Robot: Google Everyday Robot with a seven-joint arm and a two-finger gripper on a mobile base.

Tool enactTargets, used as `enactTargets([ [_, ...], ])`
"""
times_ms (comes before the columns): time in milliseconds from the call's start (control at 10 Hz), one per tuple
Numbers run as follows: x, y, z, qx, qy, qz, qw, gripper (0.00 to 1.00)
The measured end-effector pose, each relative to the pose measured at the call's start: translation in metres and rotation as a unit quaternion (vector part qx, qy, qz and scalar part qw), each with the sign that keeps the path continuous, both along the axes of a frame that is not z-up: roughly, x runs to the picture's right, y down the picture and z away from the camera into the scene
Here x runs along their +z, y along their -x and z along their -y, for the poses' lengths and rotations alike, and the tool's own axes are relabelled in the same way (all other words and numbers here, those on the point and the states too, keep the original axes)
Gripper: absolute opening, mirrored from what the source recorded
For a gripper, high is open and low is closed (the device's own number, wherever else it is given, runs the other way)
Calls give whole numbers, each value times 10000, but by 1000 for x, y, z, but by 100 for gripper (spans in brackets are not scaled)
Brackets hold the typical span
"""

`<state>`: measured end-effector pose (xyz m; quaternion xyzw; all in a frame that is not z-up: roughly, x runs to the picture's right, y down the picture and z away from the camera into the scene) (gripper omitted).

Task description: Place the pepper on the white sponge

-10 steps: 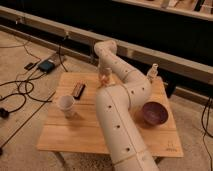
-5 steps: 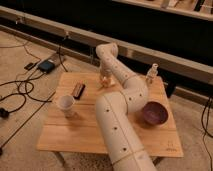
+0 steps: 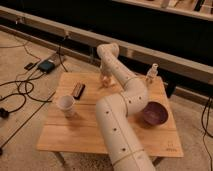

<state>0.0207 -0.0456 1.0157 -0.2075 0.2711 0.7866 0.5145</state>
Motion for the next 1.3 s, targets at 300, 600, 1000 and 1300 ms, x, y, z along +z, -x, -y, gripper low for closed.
enactTargets([
  [300,-3,-2,4,5,-13,-7,10000,79],
  [600,-4,-1,2,6,9,-8,10000,79],
  [1000,-6,6,6,8,-13,43,10000,79],
  [1300,-22,16,15,-85,25,141,9999,79],
])
